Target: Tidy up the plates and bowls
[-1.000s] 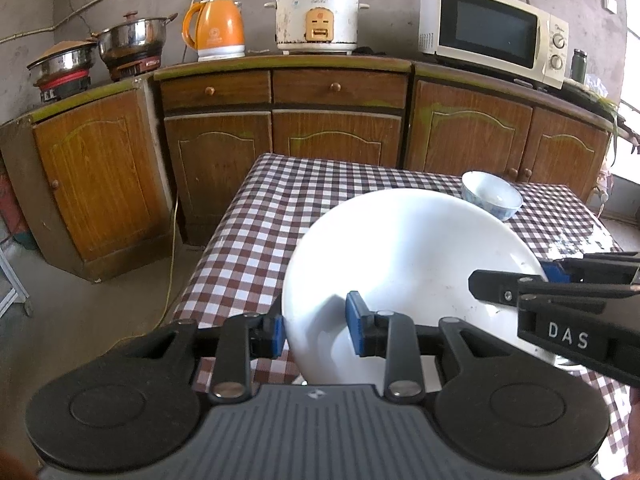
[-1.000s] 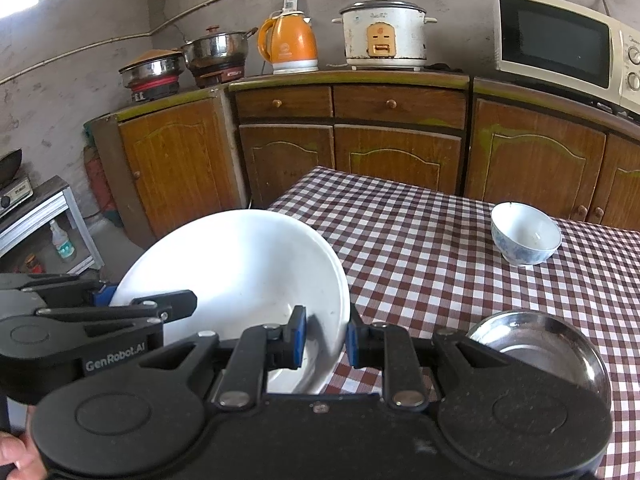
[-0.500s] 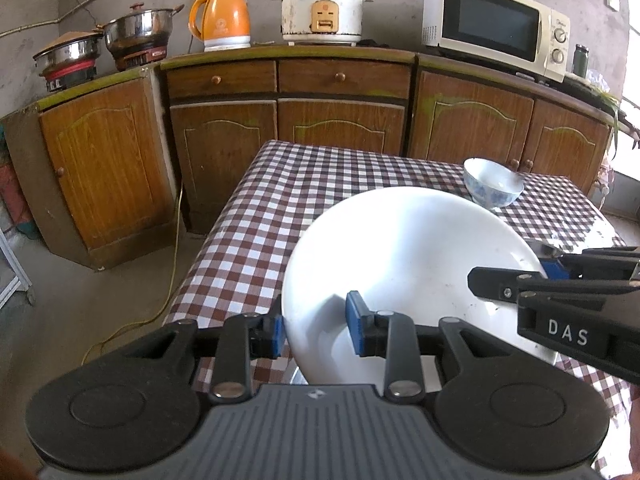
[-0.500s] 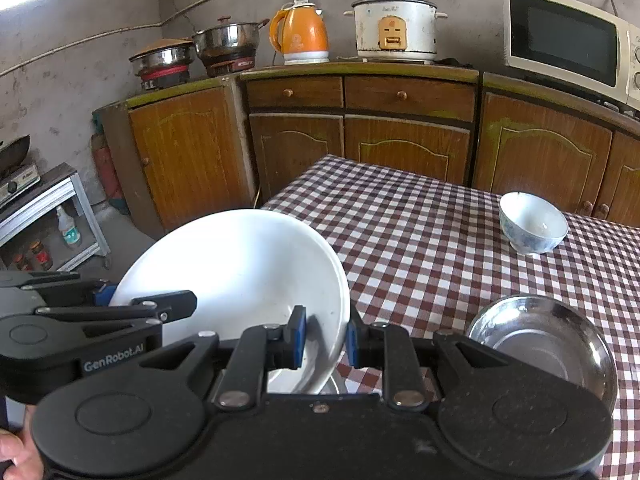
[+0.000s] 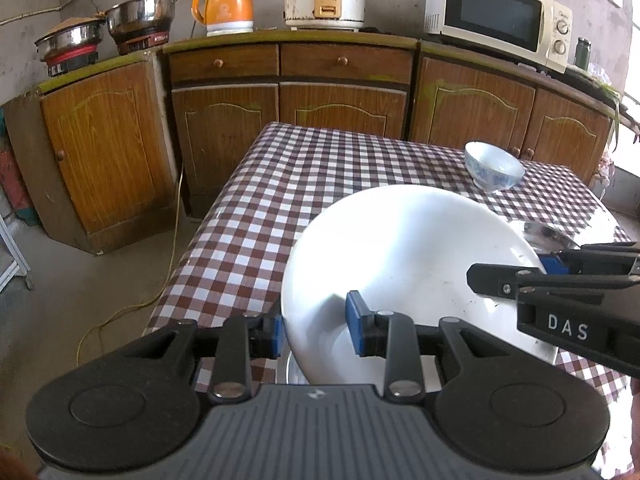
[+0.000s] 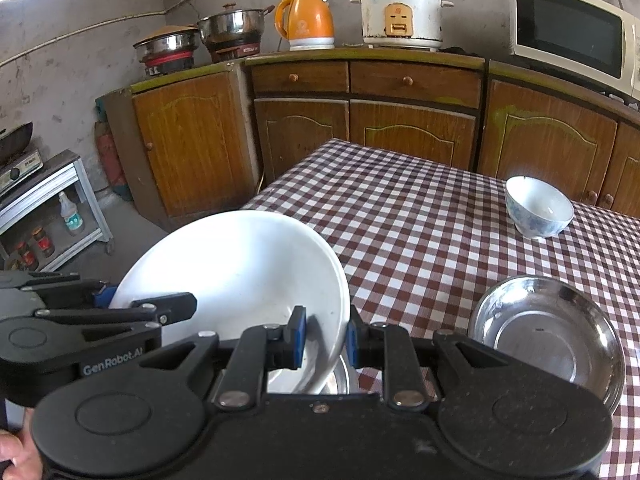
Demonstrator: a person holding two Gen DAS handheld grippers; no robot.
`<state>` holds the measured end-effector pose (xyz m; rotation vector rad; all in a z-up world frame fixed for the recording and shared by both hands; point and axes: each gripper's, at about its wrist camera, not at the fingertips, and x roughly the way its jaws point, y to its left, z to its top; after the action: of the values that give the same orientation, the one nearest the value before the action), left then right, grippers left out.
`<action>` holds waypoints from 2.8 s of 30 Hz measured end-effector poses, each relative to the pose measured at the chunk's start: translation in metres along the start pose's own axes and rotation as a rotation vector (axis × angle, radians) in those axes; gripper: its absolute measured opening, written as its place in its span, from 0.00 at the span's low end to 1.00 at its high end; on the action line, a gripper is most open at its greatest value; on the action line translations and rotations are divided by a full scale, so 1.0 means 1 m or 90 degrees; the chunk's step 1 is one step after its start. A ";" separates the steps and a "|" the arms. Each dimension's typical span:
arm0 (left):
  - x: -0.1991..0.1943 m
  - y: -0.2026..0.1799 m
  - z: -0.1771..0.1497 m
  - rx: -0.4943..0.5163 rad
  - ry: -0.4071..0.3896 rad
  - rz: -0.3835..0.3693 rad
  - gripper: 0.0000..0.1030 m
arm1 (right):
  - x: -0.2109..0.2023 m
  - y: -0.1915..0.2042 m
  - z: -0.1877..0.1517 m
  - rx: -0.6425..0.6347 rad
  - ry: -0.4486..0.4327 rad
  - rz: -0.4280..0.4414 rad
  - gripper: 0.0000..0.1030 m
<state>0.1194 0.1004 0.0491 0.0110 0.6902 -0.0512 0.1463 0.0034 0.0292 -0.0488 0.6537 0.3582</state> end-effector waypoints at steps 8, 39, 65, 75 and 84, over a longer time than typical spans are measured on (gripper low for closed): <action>0.004 0.000 -0.009 -0.002 0.015 -0.002 0.31 | 0.004 0.002 -0.009 -0.004 0.015 0.000 0.25; 0.023 0.001 -0.032 0.002 0.056 0.003 0.33 | 0.027 0.002 -0.031 0.000 0.062 0.000 0.25; 0.030 0.007 -0.031 -0.012 0.054 0.001 0.28 | 0.035 -0.004 -0.029 -0.028 0.050 -0.033 0.26; 0.020 0.010 -0.028 -0.020 0.042 0.001 0.28 | 0.038 0.001 -0.042 -0.047 0.077 -0.025 0.26; 0.008 0.001 -0.023 -0.028 0.028 -0.004 0.35 | 0.022 0.001 -0.031 -0.044 0.056 -0.017 0.26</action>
<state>0.1112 0.1020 0.0258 -0.0316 0.7356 -0.0418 0.1446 0.0061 -0.0085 -0.1395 0.7268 0.3546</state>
